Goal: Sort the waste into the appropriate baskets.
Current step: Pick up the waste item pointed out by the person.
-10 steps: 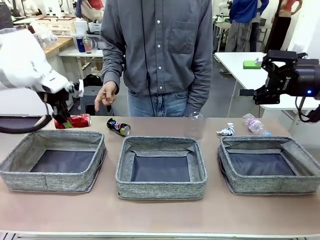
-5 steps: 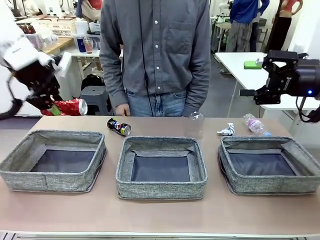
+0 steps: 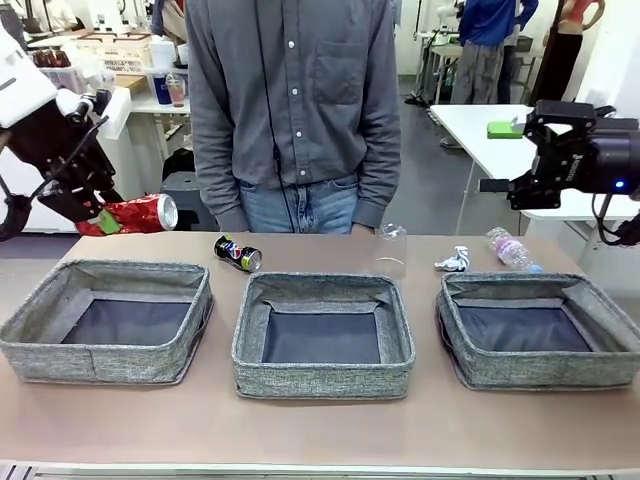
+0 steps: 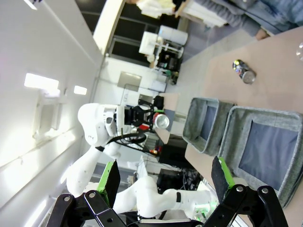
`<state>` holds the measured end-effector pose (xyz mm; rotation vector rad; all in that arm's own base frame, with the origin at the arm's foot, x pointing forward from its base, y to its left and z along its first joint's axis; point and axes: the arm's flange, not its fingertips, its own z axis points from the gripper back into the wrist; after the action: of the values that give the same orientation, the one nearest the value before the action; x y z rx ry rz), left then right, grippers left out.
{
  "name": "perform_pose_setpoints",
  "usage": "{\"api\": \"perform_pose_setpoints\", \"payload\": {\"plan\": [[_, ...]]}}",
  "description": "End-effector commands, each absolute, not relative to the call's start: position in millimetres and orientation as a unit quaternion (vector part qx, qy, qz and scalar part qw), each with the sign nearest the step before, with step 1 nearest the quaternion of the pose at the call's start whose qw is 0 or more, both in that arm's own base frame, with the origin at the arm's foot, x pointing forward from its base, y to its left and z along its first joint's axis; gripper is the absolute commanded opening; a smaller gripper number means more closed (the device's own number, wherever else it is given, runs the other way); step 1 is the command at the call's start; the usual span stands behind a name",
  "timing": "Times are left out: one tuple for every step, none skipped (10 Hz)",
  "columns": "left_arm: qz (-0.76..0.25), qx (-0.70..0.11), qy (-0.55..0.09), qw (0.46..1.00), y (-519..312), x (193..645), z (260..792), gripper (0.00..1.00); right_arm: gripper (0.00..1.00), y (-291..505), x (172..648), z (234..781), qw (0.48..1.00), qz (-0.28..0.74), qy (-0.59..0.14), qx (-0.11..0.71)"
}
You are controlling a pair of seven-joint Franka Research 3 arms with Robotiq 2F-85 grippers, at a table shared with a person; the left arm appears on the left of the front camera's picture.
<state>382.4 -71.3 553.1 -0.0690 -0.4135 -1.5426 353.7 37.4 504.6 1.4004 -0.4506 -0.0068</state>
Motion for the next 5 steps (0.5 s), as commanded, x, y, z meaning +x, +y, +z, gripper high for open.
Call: {"api": "perform_pose_setpoints", "payload": {"plan": [[-0.699,-0.026,-0.188,0.689,-68,391,554,0.13,1.00,40,356,509,0.732,-0.010,-0.208,0.648],[-0.692,-0.031,-0.185,0.697,-71,382,553,0.44,1.00,40,356,509,0.732,-0.010,-0.208,0.648],[-0.653,-0.041,-0.212,0.726,-99,386,566,0.44,1.00,40,356,509,0.732,-0.010,-0.208,0.648],[-0.544,-0.044,-0.186,0.817,-144,397,595,0.44,1.00,40,356,509,0.732,-0.010,-0.208,0.648],[-0.521,-0.083,-0.163,0.833,-172,399,610,0.44,1.00,40,356,509,0.732,-0.010,-0.208,0.648]]}}
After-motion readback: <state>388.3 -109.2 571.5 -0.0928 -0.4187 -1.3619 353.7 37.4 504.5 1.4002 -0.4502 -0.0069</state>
